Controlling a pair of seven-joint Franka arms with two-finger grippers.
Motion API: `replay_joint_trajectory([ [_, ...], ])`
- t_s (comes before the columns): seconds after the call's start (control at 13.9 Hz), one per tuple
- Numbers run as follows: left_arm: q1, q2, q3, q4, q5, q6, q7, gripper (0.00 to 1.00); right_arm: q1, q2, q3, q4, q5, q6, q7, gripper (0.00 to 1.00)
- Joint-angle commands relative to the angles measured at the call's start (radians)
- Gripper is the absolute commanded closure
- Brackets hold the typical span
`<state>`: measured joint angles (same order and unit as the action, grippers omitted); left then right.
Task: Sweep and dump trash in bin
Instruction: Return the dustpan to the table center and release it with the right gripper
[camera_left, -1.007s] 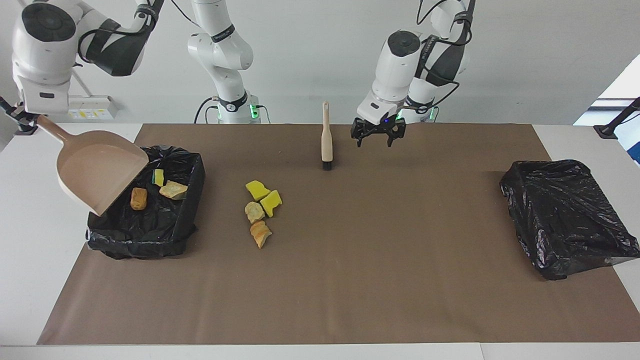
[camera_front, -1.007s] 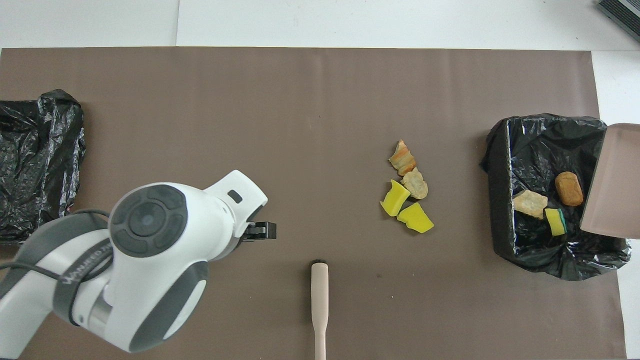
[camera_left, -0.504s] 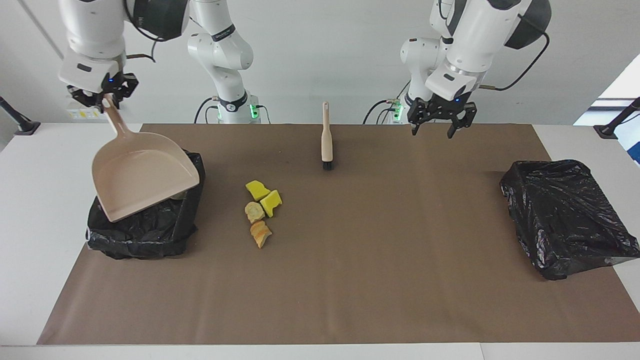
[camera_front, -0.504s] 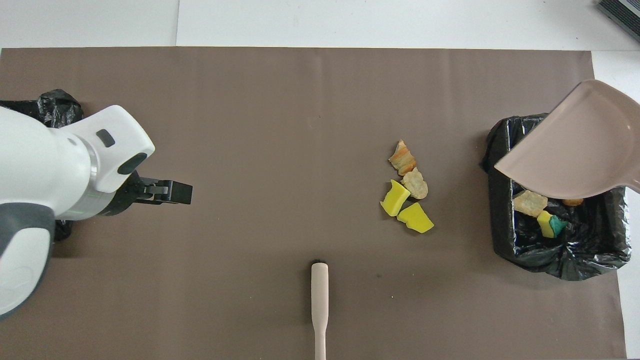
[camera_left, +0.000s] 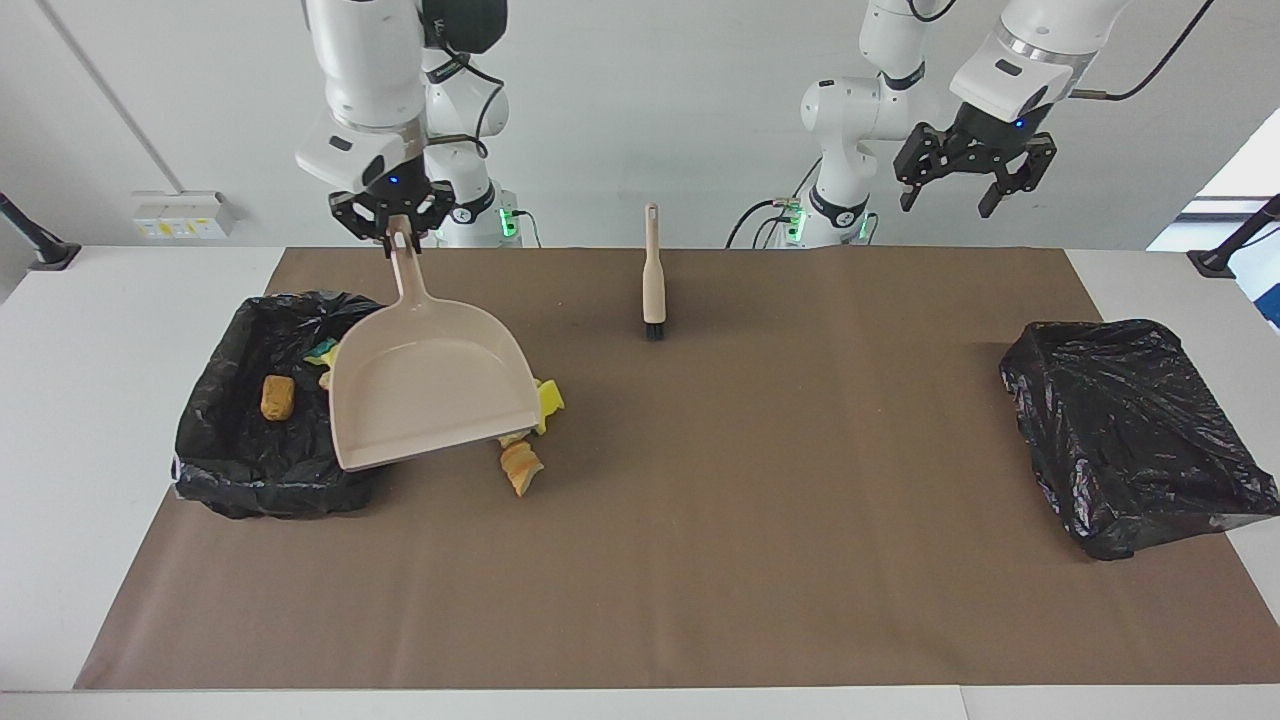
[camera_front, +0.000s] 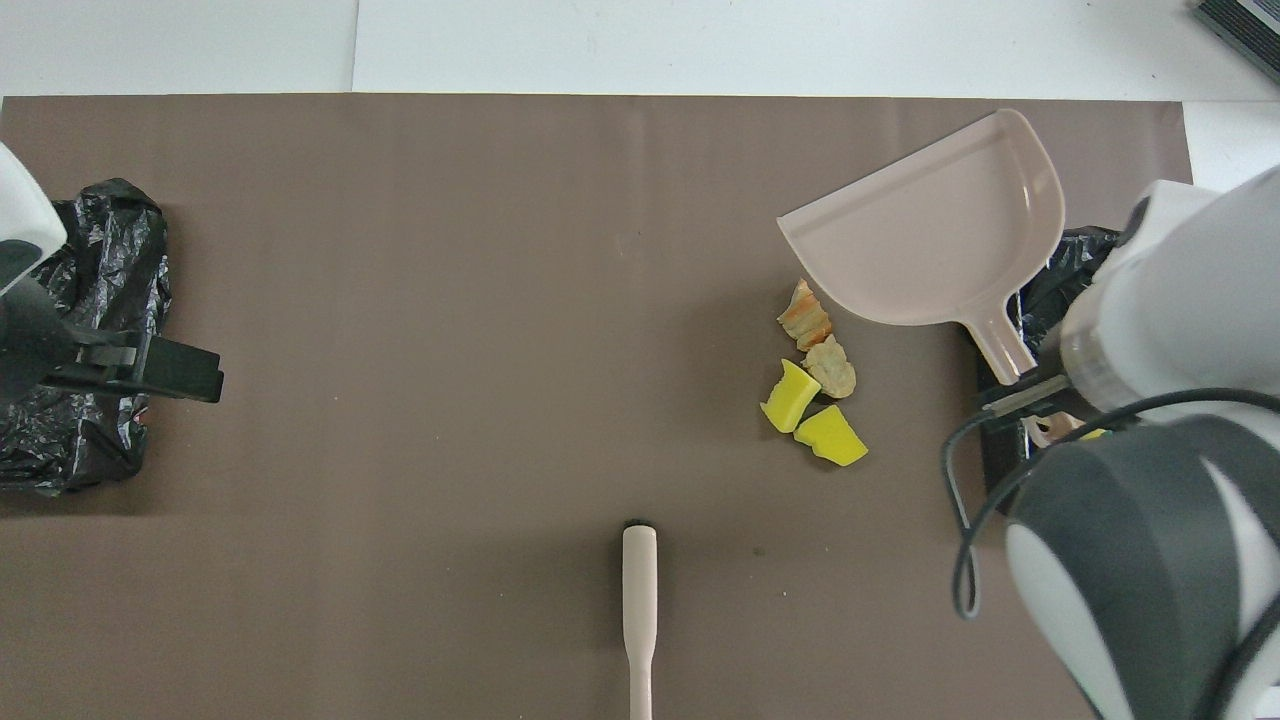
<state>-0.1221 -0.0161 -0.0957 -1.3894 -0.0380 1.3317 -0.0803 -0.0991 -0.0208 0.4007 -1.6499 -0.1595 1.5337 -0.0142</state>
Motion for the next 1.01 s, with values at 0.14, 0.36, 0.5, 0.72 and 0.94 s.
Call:
replay_joint_trajectory([
  [0.14,0.009,0.021,-0.009,0.047,0.017,-0.054,0.050,0.00,0.177,0.247,-0.003,0.074,0.011,0.150,0.432,1.00],
  [0.36,0.009,0.002,0.001,0.027,0.017,-0.054,0.048,0.00,0.251,0.381,-0.003,0.172,0.087,0.223,0.609,1.00],
  [0.5,-0.002,0.002,-0.001,0.027,0.017,-0.054,0.045,0.00,0.343,0.491,-0.003,0.264,0.092,0.264,0.787,1.00],
  [0.72,-0.004,0.001,-0.003,0.026,0.017,-0.054,0.043,0.00,0.421,0.577,-0.008,0.302,0.078,0.331,0.826,1.00],
  [0.94,0.007,-0.001,-0.003,0.020,0.015,-0.052,0.045,0.00,0.429,0.607,-0.008,0.295,0.045,0.364,0.829,1.00],
])
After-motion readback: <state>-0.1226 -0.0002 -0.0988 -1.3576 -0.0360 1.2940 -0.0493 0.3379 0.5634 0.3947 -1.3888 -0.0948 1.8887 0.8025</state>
